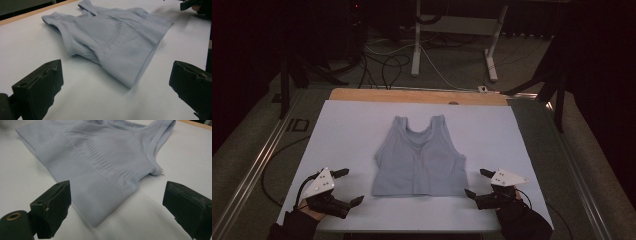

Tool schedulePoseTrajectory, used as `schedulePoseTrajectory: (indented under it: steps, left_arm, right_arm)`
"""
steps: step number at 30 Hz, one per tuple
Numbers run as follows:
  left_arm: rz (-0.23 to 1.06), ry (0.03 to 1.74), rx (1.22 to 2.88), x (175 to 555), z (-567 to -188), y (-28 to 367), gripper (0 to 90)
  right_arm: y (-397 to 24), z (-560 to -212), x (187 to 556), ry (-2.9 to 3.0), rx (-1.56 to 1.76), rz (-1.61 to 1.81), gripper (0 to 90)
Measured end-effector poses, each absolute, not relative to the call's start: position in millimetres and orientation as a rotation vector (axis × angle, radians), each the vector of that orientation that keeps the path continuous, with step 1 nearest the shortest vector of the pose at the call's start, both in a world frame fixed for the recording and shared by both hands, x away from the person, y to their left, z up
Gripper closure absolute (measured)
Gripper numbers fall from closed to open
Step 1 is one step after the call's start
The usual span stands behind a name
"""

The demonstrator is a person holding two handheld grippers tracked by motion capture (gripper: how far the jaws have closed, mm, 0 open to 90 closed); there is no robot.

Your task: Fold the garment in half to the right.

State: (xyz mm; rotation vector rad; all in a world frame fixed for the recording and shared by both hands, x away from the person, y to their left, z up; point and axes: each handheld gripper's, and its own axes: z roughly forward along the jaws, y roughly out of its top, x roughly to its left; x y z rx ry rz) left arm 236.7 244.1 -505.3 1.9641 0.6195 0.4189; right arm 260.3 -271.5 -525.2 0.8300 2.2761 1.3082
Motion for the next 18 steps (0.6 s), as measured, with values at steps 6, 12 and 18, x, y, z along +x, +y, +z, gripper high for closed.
schedulePoseTrajectory:
  steps: [6, 12, 18]
  left_arm:
    - [0.417, 0.611, 1.964, 235.6, -504.8, 244.4, 0.4]
    - [0.419, 0.606, 1.965, 235.3, -504.9, 244.4, 0.5]
    - [0.421, 0.605, 1.963, 234.7, -504.4, 243.5, 0.5]
  right_arm:
    - [-269.5, -526.1, 260.2, 2.292, 0.807, 1.283, 8.2]
    - [-268.4, -526.0, 260.8, 2.276, 0.822, 1.280, 8.2]
    - [-266.7, -526.1, 259.8, 2.285, 0.793, 1.281, 8.2]
